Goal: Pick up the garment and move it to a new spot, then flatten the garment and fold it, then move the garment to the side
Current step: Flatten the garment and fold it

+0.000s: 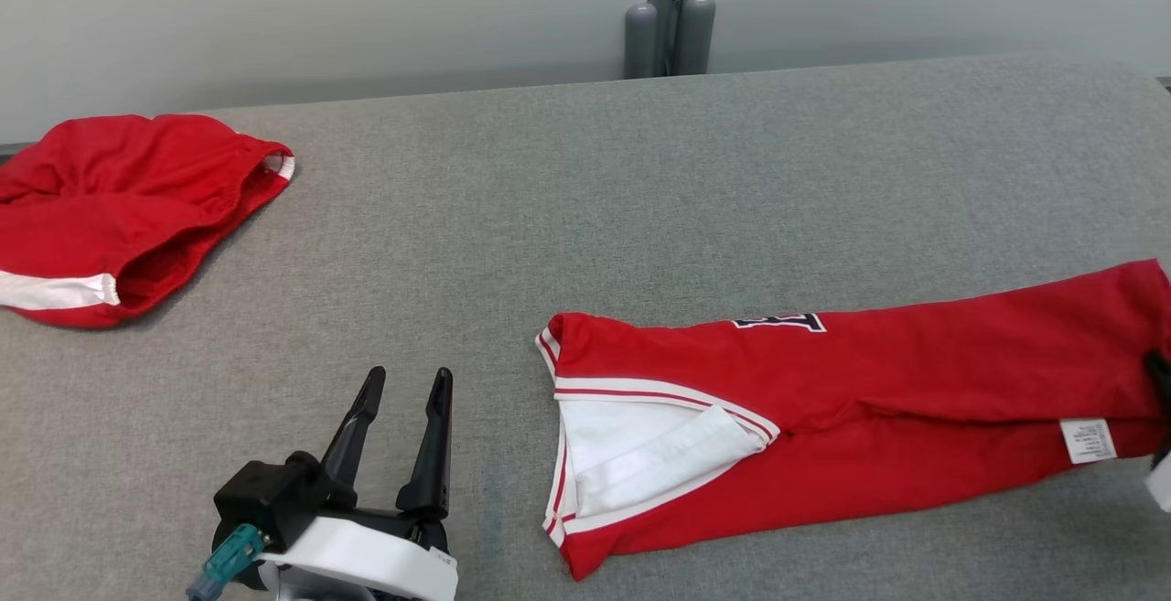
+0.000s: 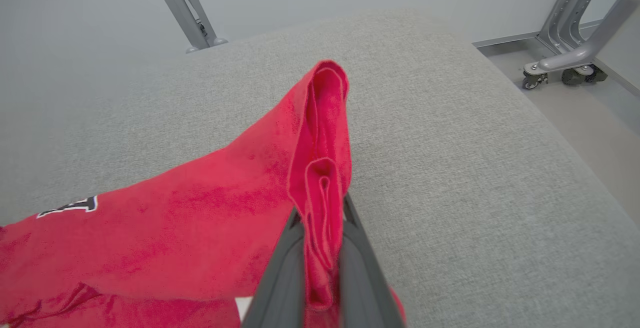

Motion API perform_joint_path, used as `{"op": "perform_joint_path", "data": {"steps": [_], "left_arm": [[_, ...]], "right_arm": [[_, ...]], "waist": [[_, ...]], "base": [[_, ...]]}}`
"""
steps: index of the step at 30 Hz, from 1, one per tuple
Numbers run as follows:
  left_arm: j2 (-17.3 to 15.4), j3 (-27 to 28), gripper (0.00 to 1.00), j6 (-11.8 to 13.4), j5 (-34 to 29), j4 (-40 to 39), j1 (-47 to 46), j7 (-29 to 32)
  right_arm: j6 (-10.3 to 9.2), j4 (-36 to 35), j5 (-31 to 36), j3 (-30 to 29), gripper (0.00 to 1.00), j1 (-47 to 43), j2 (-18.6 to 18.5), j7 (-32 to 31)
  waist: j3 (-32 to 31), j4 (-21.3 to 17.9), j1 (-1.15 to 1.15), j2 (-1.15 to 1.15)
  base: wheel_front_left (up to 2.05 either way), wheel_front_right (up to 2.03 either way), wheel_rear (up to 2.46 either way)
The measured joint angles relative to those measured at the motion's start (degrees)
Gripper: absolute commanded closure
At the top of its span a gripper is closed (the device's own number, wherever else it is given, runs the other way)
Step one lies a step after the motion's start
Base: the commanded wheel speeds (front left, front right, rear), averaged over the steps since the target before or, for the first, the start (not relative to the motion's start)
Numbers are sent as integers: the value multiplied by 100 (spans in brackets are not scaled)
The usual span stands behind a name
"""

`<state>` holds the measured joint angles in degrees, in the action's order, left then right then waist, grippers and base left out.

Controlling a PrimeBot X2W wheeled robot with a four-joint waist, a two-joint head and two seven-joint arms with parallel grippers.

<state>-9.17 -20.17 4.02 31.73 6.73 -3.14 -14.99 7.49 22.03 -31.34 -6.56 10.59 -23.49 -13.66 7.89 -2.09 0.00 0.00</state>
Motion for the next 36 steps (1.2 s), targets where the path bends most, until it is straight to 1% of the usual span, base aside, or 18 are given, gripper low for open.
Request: {"op": "perform_joint_path", "data": {"steps": [5, 10, 11, 12, 15, 18, 21, 24, 27, 32, 36], "left_arm": [[36, -2, 0, -46, -32, 58, -9, 0], [69, 3, 0, -68, -49, 111, -31, 0], [76, 4, 0, -70, -49, 120, -31, 0], [89, -2, 0, -92, -52, 141, -31, 0], [104, -27, 0, -120, -58, 181, -41, 0], [104, -46, 0, -144, -68, 211, -66, 0], [100, -58, 0, -149, -75, 233, -68, 0], [102, -82, 0, -169, -86, 259, -69, 0], [111, -124, 0, -179, -91, 285, -87, 1], [122, -162, 0, -196, -91, 333, -115, 1], [162, -220, 0, -203, -93, 371, -144, 2]], "right_arm": [[0, -506, -378, 141, 100, -94, 226, -254], [-1, -1199, -769, 409, 100, -272, 400, -526], [-1, -1357, -847, 479, 100, -313, 430, -588], [0, -1659, -988, 609, 100, -372, 511, -687], [-1, -2093, -1218, 837, 100, -424, 657, -850], [-1, -2425, -1403, 1093, 100, -468, 809, -999], [-1, -2604, -1517, 1416, 100, -478, 987, -1115], [-1, -2618, -1577, 1720, 100, -452, 1188, -1171], [-1, -2447, -1556, 2014, 100, -317, 1377, -1132], [-1, -1915, -1528, 2435, 100, -97, 1696, -914], [-1, -1377, -1405, 2620, 100, 58, 1813, -666]], "waist": [[-7, -92, 0, 0], [-48, -133, 0, 0], [-59, -135, 0, 0], [-76, -129, 0, 0], [-99, -91, 0, 0], [-125, -16, 0, 0], [-148, 73, 0, 0], [-169, 176, 0, 0], [-183, 298, 0, 0], [-203, 526, 0, 0], [-220, 697, 0, 0]], "base": [[0, 0, 0], [0, 0, 0], [0, 0, 0], [0, 0, 0], [0, 0, 0], [0, 0, 0], [0, 0, 0], [0, 0, 0], [0, 0, 0], [0, 0, 0], [0, 0, 0]]}}
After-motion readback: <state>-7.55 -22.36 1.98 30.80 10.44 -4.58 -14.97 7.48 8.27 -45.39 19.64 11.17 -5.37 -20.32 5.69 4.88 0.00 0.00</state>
